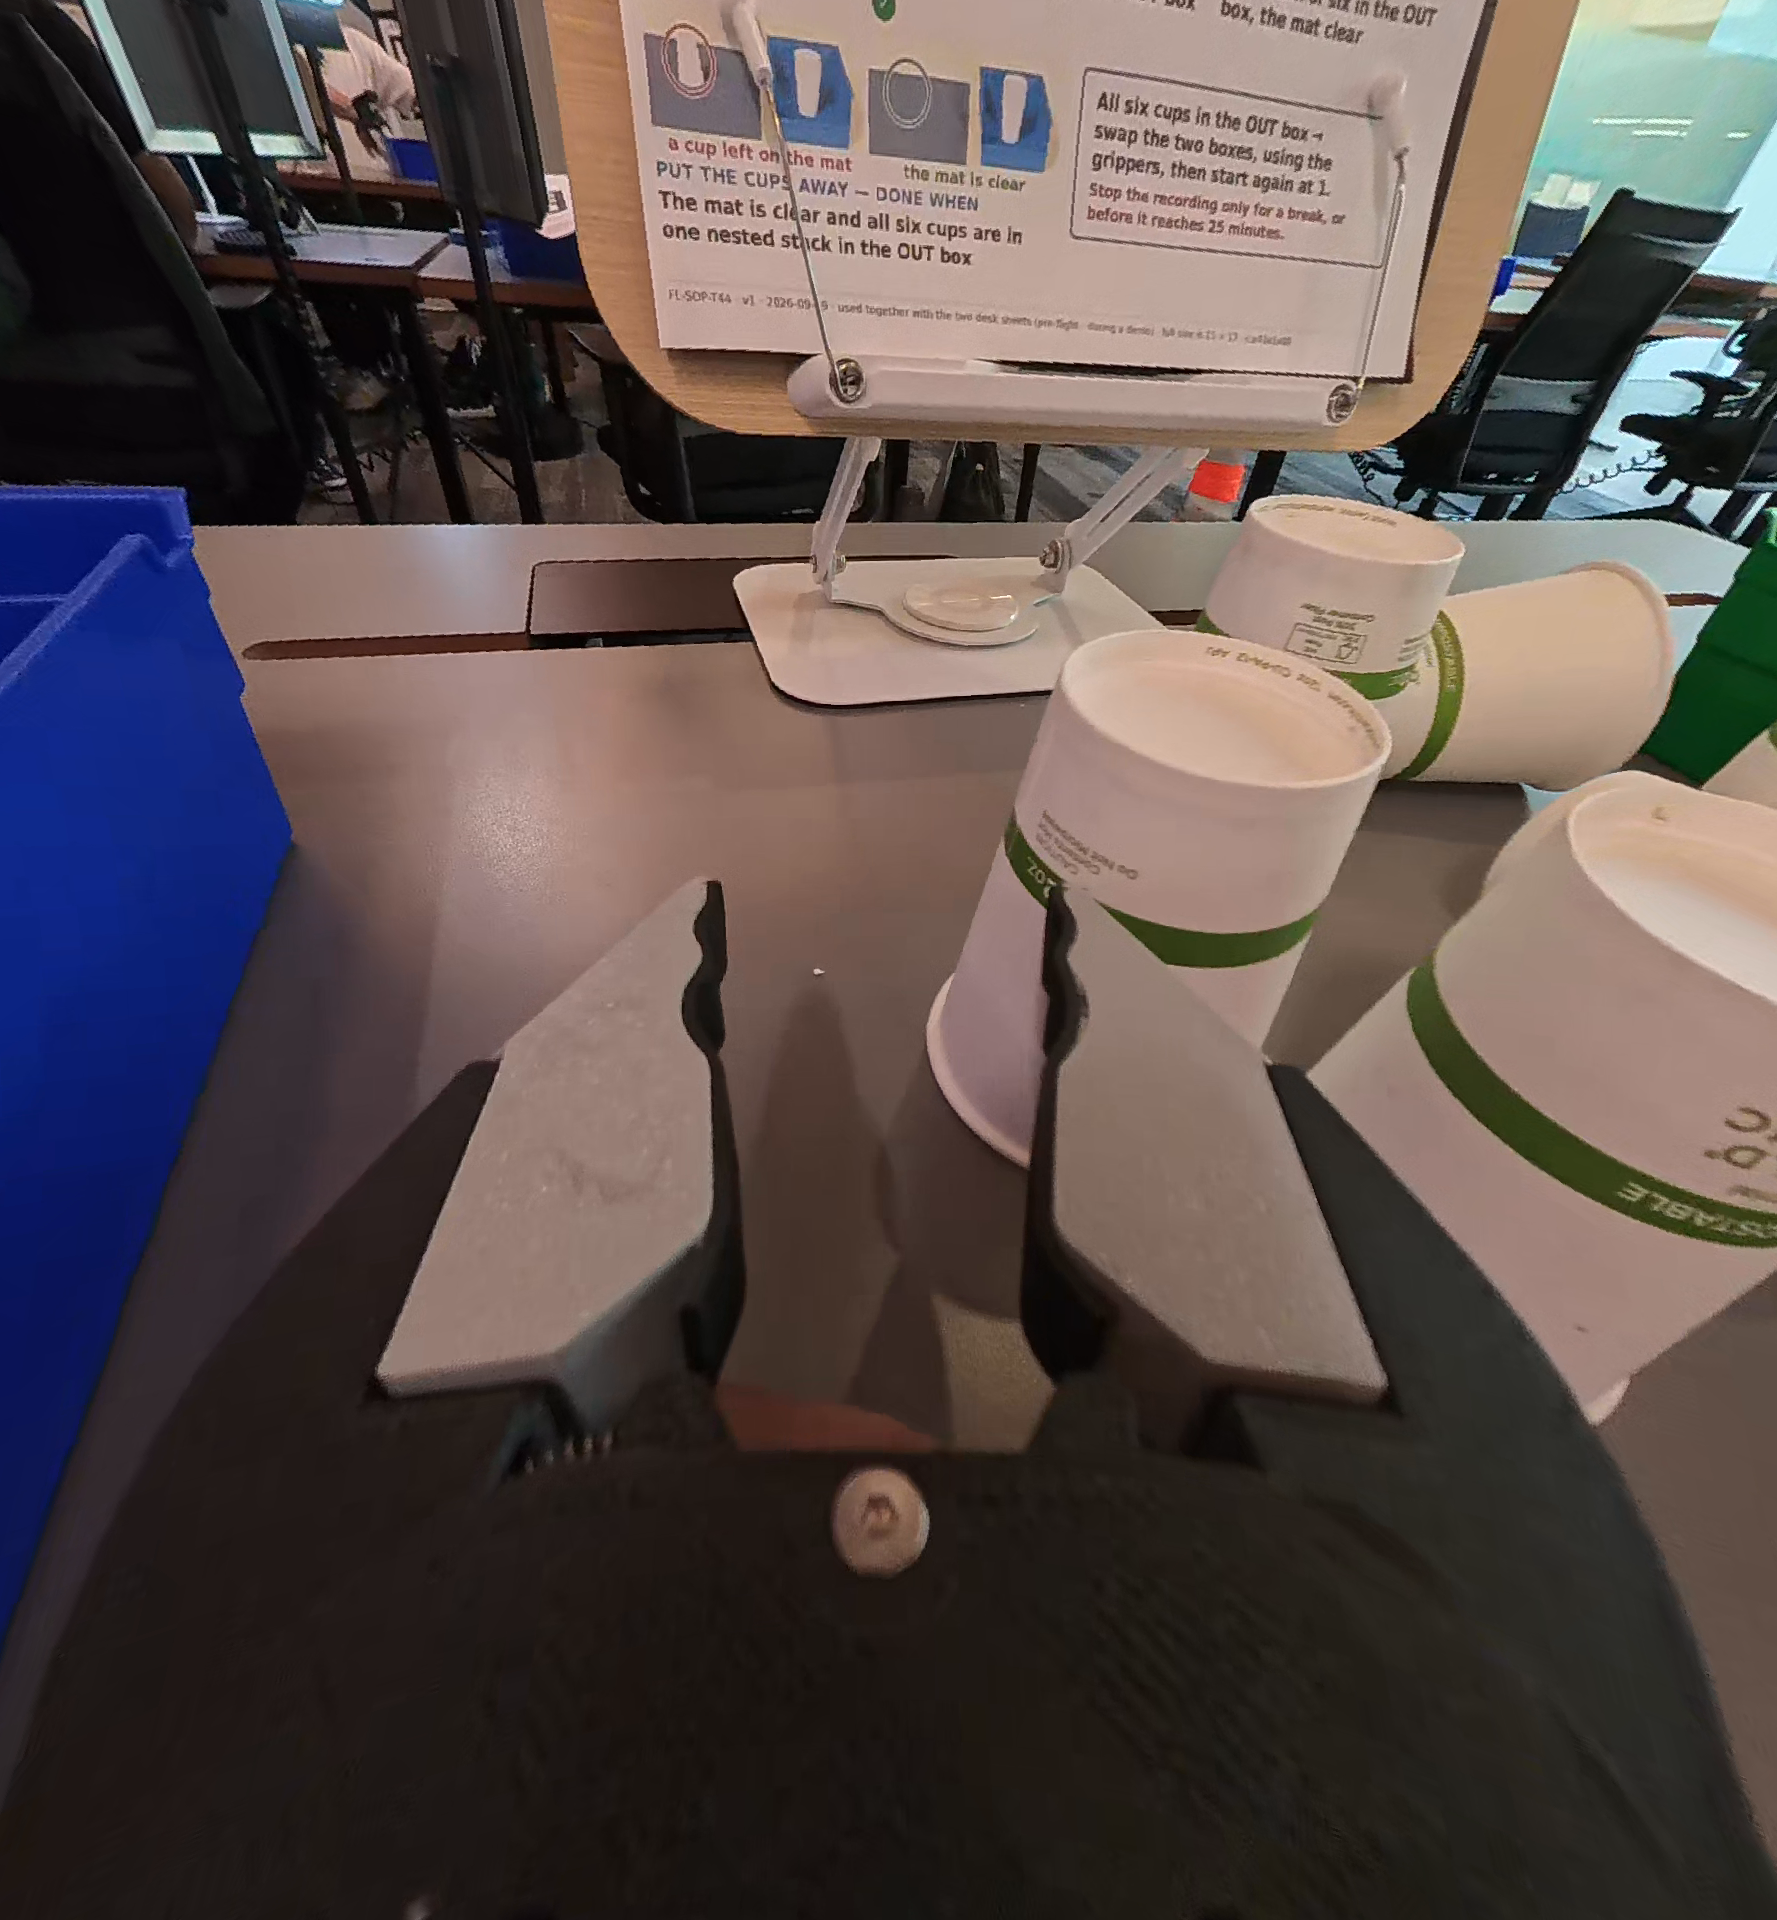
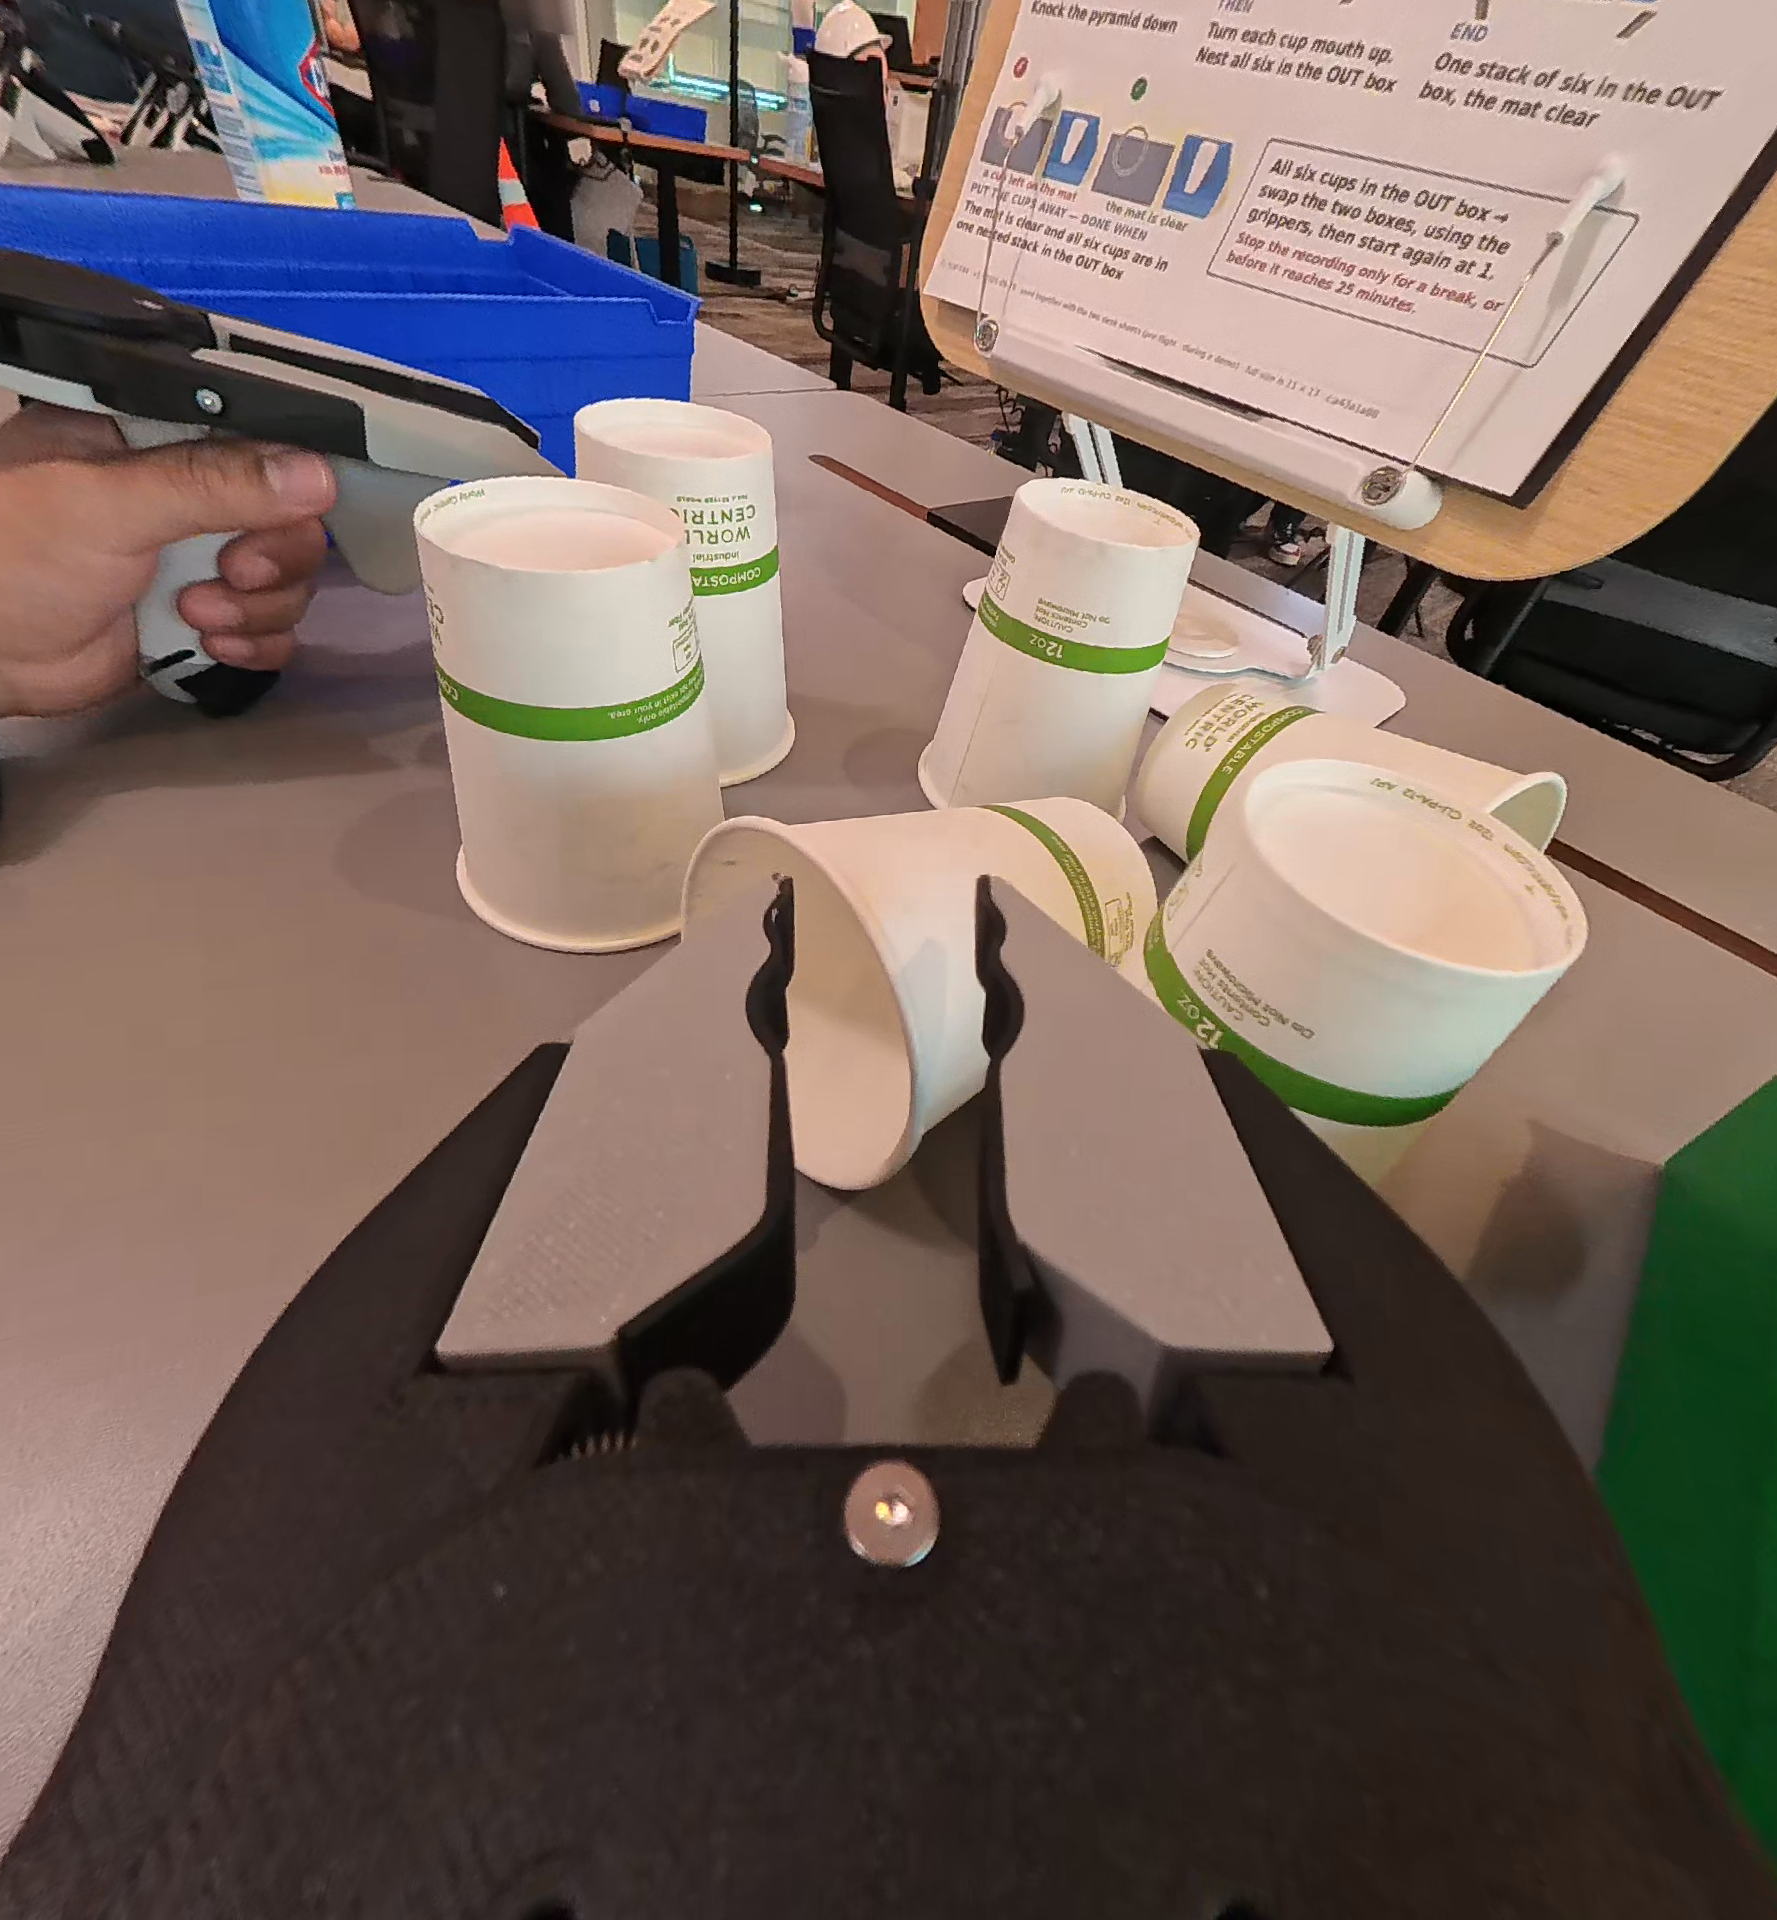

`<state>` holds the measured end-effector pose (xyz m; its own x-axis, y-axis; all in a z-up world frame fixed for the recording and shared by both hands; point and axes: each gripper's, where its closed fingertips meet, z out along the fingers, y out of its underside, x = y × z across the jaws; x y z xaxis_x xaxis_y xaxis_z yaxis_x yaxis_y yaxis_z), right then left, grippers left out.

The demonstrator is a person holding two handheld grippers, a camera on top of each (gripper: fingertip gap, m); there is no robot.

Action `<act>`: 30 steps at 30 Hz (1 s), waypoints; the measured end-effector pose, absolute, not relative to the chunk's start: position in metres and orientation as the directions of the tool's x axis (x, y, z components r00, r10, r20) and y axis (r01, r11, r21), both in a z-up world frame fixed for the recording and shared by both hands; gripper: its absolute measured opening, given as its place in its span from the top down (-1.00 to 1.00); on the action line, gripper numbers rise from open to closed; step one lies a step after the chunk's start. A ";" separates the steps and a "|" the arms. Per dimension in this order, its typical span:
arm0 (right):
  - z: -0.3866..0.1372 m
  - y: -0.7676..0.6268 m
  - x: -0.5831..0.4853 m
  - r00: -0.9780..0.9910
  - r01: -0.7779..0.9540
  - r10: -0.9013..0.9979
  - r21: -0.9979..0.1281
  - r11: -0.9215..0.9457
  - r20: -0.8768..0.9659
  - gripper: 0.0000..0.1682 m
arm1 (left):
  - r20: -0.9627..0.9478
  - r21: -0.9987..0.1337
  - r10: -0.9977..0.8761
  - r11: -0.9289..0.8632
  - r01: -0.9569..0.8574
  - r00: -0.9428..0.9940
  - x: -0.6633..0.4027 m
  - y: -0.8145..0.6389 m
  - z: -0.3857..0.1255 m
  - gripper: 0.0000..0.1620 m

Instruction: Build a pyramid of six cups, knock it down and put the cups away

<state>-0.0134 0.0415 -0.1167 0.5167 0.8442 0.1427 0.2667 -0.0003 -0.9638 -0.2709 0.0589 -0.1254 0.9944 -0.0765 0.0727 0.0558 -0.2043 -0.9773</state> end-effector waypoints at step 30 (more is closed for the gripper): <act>-0.111 0.043 -0.004 0.536 0.277 0.817 -0.958 0.069 0.214 0.86 | 0.044 -0.978 -0.104 -0.209 0.021 0.994 -0.265 0.059 -0.126 0.88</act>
<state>-0.0038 0.0427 -0.1113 0.5359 0.8168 0.2136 0.2774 0.0686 -0.9583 -0.2654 0.0592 -0.1260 0.9937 -0.1035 0.0437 0.0212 -0.2091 -0.9777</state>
